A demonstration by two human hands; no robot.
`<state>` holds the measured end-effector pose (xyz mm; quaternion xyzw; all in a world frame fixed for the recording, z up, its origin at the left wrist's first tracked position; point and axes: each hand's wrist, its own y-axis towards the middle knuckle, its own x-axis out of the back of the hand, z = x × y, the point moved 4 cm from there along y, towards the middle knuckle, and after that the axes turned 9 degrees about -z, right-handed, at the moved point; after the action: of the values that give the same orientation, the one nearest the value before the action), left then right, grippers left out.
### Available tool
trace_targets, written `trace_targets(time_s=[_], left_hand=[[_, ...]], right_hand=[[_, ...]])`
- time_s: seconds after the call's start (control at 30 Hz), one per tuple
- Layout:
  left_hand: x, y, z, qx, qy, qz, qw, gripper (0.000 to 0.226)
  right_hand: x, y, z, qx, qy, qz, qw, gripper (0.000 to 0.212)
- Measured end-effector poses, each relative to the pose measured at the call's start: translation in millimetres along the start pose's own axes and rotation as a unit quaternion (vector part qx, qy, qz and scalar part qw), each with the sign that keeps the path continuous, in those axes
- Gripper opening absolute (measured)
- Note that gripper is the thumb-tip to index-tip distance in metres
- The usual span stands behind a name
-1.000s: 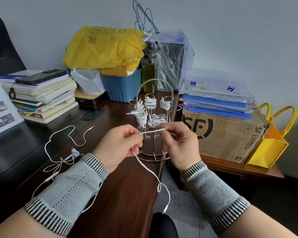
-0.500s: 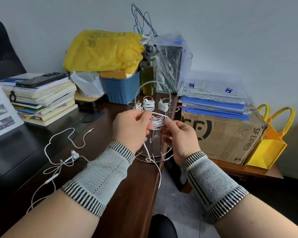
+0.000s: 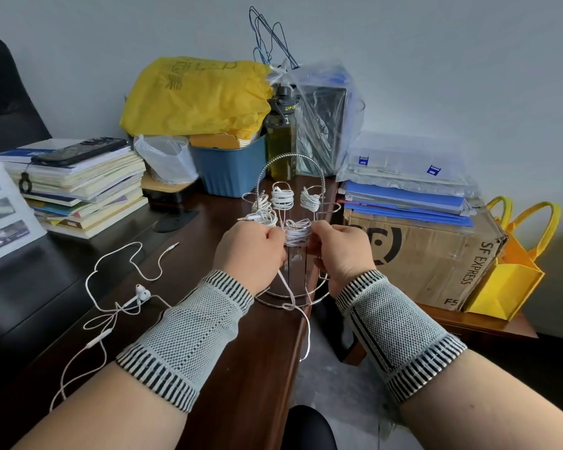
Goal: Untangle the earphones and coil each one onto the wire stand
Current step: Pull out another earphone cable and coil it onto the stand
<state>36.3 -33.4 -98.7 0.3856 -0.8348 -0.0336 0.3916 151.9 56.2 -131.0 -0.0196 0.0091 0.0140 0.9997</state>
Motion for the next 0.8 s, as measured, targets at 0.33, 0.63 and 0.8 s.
trace_targets(time_s=[0.33,0.63,0.8], left_hand=[[0.1,-14.3,9.0,0.062,-0.184,0.024,0.981,0.04],[-5.8,-17.0,19.7,0.094,-0.277,0.028,0.956,0.051],[-6.1,-21.3,20.8,0.109,-0.312,0.036,0.943,0.035]], right_hand=[[9.3,-6.3,-7.8,0.037,0.083,0.018,0.996,0.013],[10.5,-18.9,-3.3,0.18,-0.002,0.059,0.982,0.016],[10.9,-16.8,-4.9,0.194,-0.018,0.037,0.98,0.014]])
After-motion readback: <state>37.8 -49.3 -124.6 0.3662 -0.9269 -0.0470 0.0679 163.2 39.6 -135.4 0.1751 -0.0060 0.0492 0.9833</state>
